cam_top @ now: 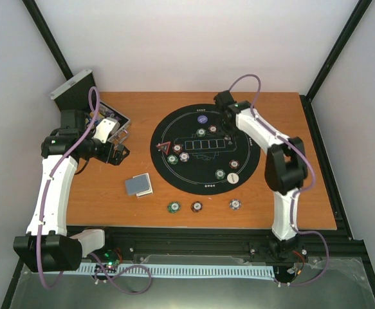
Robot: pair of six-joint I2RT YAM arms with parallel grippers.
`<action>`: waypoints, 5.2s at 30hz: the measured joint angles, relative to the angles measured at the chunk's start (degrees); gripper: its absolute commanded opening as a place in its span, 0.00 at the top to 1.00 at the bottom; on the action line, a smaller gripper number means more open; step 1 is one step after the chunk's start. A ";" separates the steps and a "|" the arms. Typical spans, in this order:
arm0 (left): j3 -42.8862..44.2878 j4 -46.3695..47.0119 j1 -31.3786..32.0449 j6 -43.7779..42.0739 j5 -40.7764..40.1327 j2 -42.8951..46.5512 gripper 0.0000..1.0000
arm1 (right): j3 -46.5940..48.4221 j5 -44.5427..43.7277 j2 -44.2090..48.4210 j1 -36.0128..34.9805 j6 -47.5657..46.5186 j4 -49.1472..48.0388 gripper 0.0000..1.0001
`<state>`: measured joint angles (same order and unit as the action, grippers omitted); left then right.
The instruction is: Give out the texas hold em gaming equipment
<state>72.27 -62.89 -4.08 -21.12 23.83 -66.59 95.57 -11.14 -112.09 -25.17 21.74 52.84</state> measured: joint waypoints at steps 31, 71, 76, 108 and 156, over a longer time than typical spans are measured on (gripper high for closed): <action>0.33 0.28 0.00 0.33 -0.24 -1.79 0.00 | 41.97 4.55 -37.66 7.48 -2.71 4.00 0.48; -0.35 0.17 0.00 0.31 -0.28 -0.85 0.00 | -50.40 0.87 33.53 -19.34 15.78 -7.48 0.23; -0.35 0.17 0.00 0.33 -0.24 -0.83 0.00 | -54.34 2.62 32.68 -19.34 16.74 -9.57 0.24; -0.59 0.26 0.00 0.37 0.02 -0.83 0.00 | -58.69 3.37 34.23 -19.50 19.47 -11.06 0.44; -1.29 0.46 0.00 0.37 0.22 -0.85 0.00 | -33.51 1.36 18.93 5.51 3.72 -7.45 0.66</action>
<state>70.98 -62.43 -4.08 -20.75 24.05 -67.44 62.06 -9.78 -93.17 -19.66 25.45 45.39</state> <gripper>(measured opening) 0.999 0.413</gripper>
